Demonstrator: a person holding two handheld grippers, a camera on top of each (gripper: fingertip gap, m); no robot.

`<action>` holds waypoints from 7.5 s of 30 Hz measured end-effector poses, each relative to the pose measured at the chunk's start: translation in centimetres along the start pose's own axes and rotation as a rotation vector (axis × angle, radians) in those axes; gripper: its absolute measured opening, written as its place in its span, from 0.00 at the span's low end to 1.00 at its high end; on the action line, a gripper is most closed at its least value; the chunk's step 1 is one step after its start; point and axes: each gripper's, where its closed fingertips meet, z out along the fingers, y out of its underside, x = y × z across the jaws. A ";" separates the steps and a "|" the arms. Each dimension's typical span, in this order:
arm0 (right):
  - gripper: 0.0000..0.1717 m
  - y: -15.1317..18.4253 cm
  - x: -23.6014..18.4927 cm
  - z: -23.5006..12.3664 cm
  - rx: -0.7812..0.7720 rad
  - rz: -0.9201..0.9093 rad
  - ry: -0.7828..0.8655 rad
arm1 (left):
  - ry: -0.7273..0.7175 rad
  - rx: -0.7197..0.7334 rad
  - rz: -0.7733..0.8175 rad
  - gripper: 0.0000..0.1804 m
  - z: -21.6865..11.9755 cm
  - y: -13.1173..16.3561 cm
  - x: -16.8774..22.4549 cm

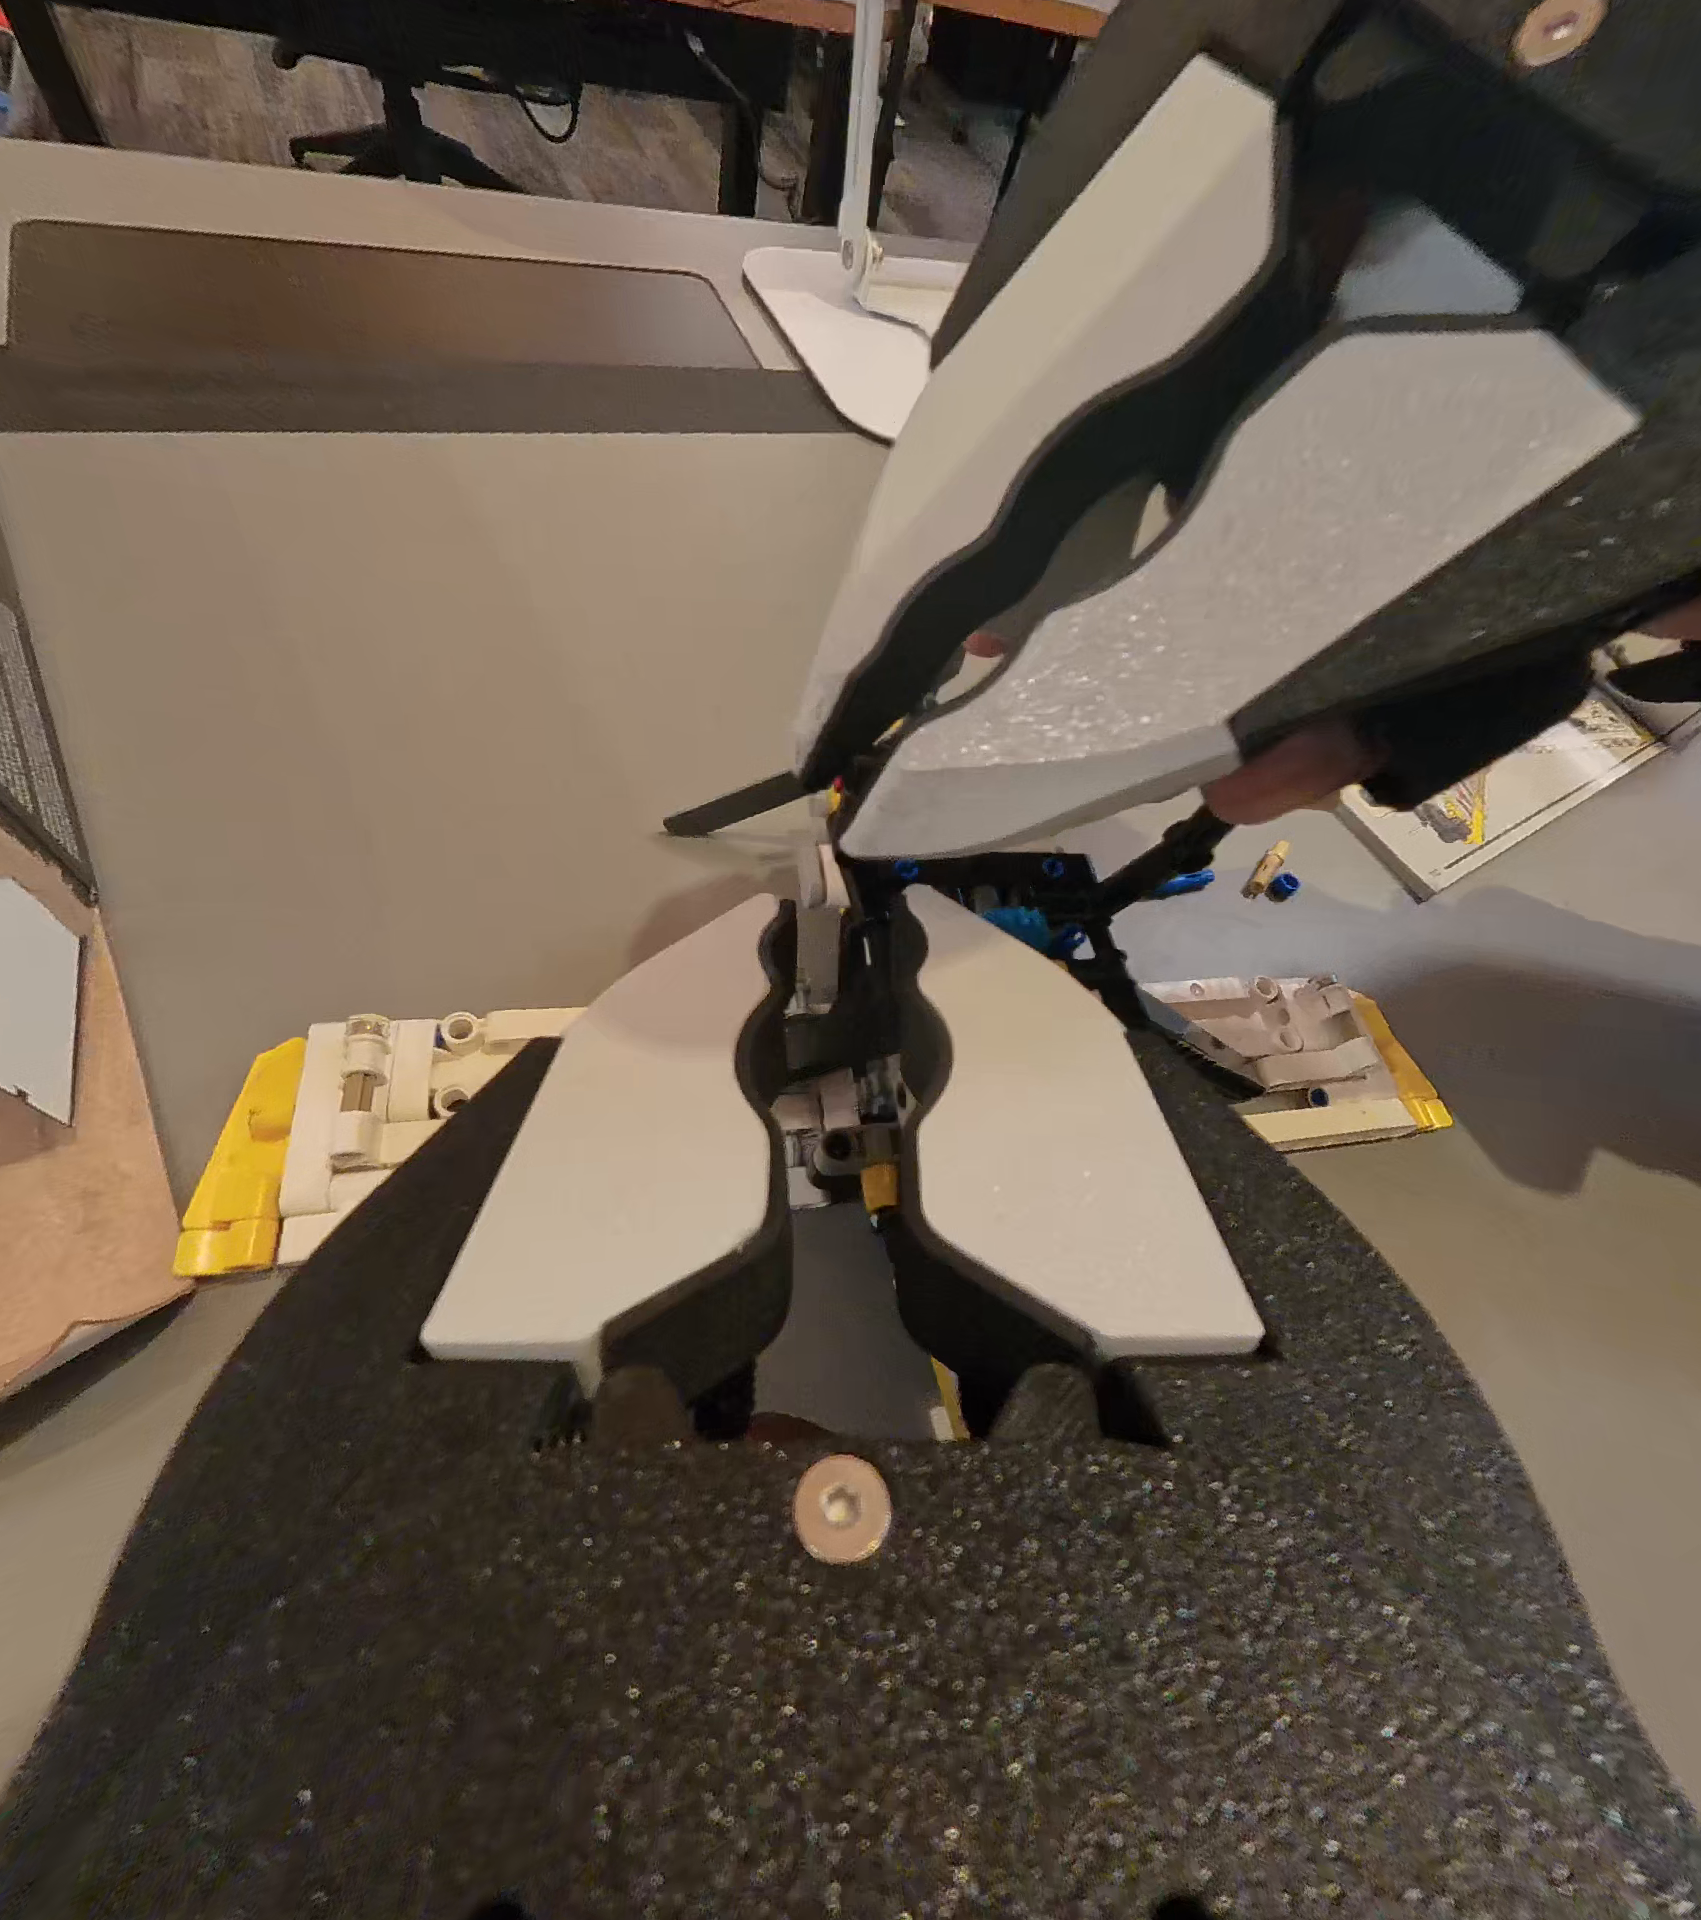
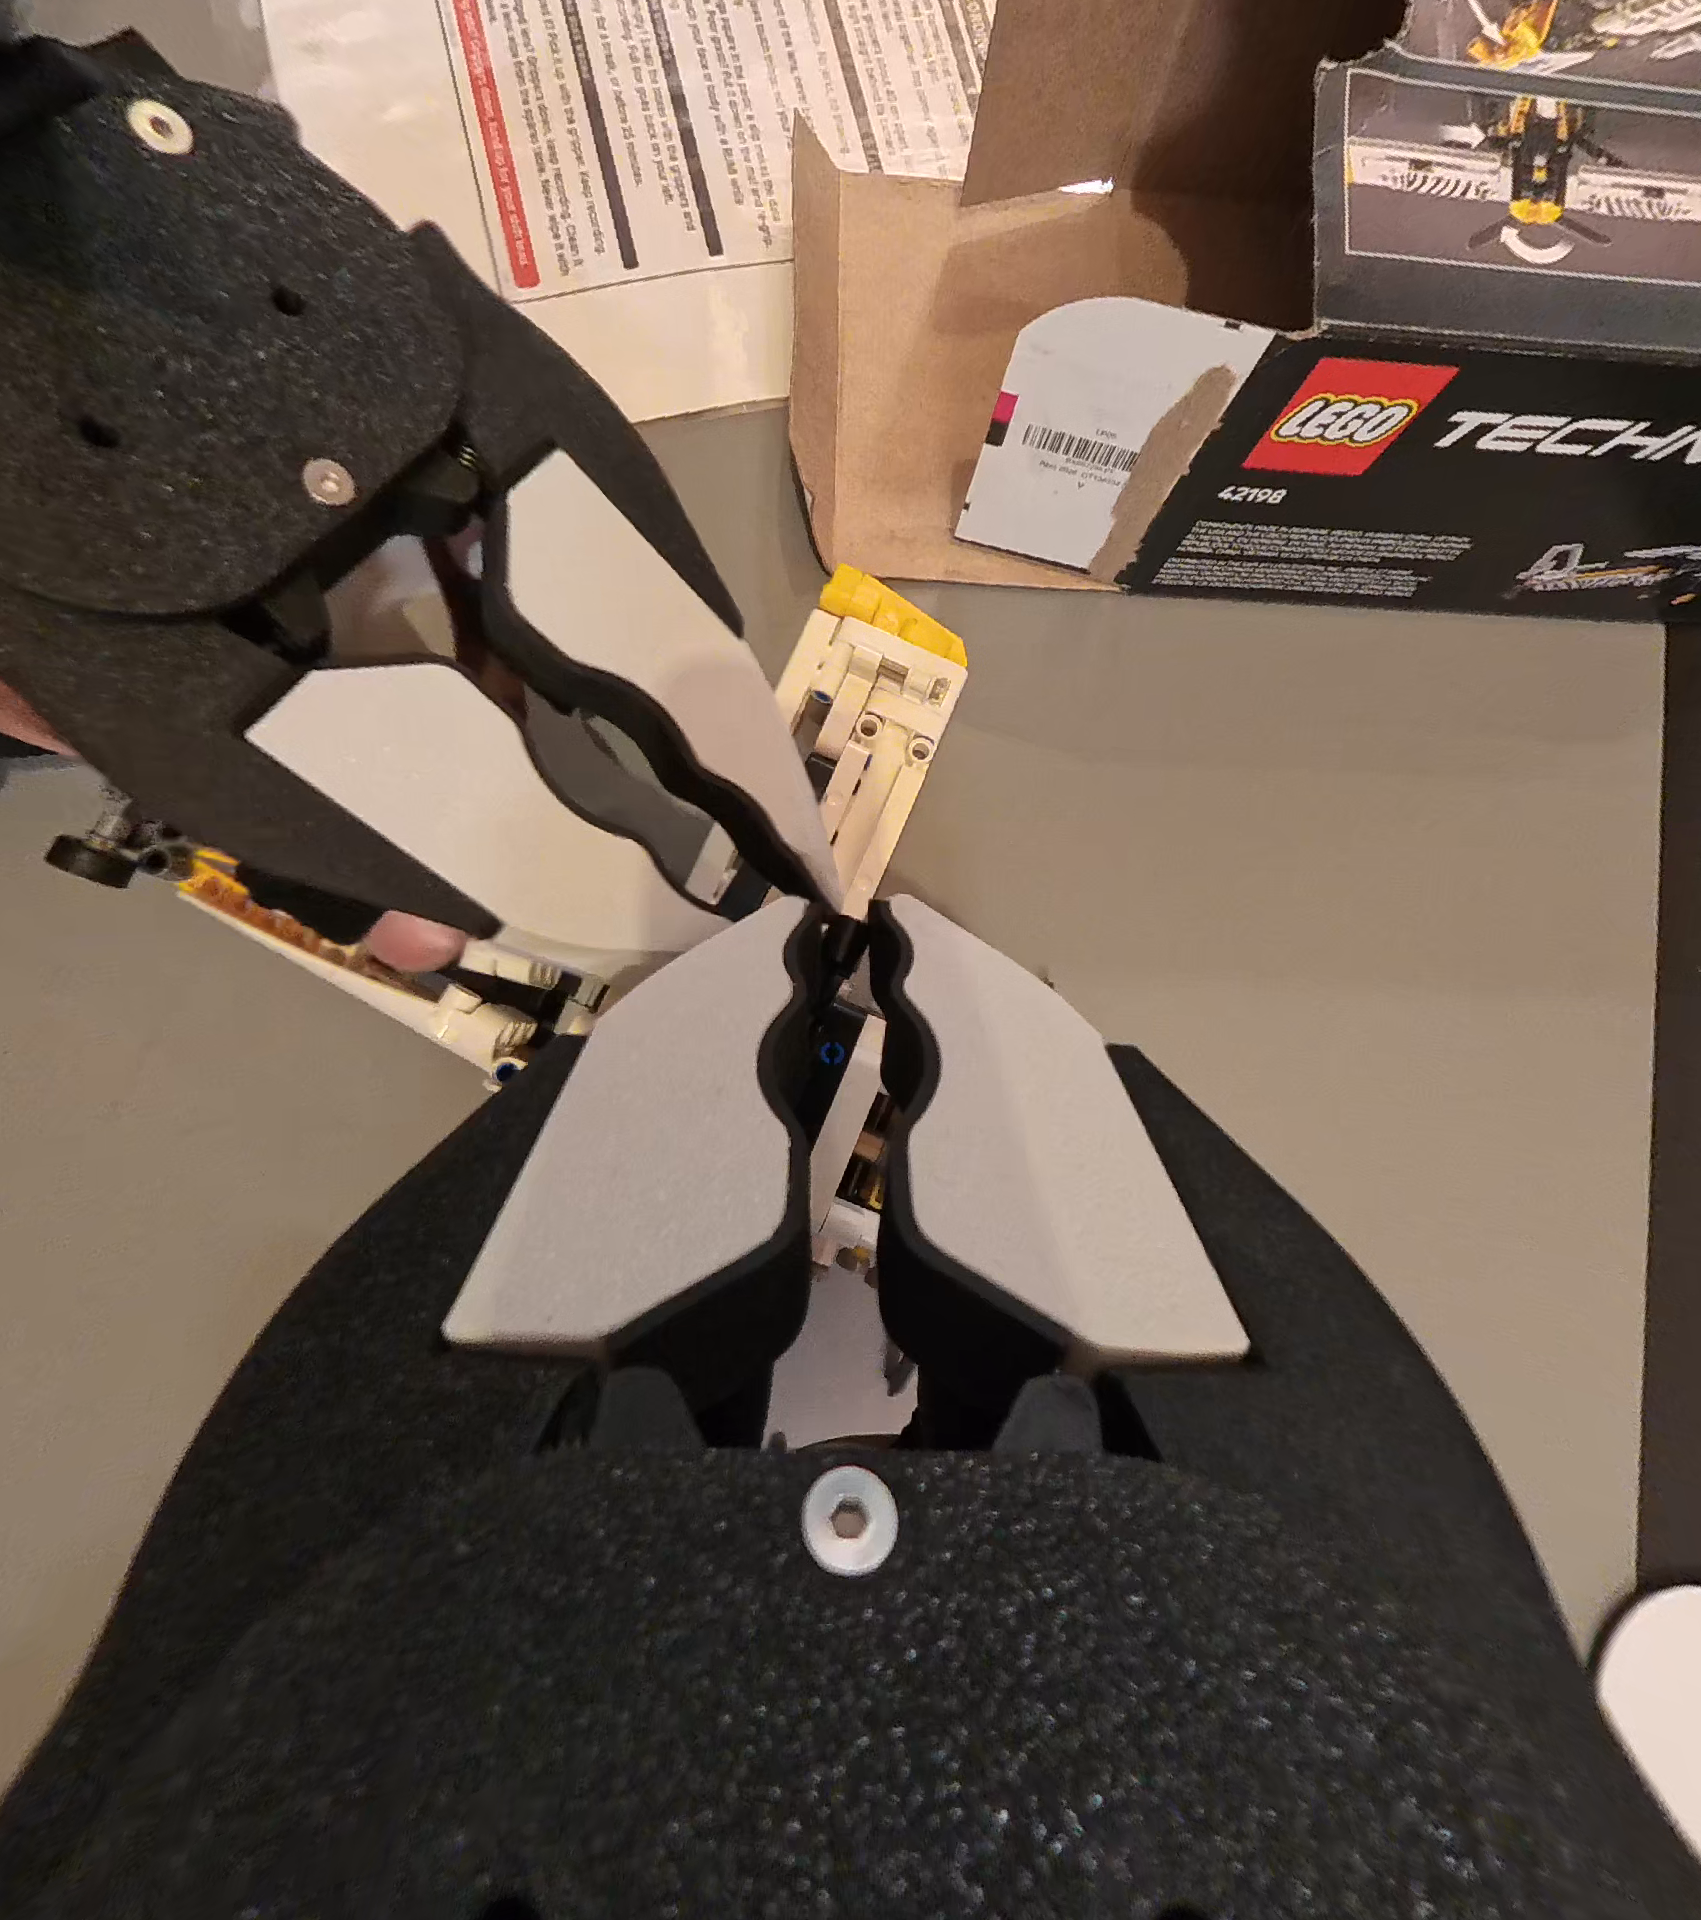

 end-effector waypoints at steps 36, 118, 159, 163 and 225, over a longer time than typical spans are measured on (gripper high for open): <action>0.04 -4.3 1.7 -7.2 0.102 -0.104 0.197 | -0.028 -0.027 -0.027 0.05 1.2 0.1 0.9; 0.04 48.3 -15.1 -39.7 -0.119 0.868 0.674 | -0.005 0.063 0.157 0.07 0.4 -0.9 0.6; 0.11 16.5 -2.9 -7.9 -0.176 -0.118 0.007 | 0.011 0.018 0.206 0.06 -0.6 -0.3 3.1; 0.11 17.7 -2.8 -6.7 -0.233 -0.109 -0.101 | 0.016 0.029 0.197 0.06 -0.9 -0.6 3.1; 0.03 49.7 -15.3 -42.0 -0.355 0.869 0.665 | -0.063 0.139 0.149 0.06 -1.4 -1.4 0.4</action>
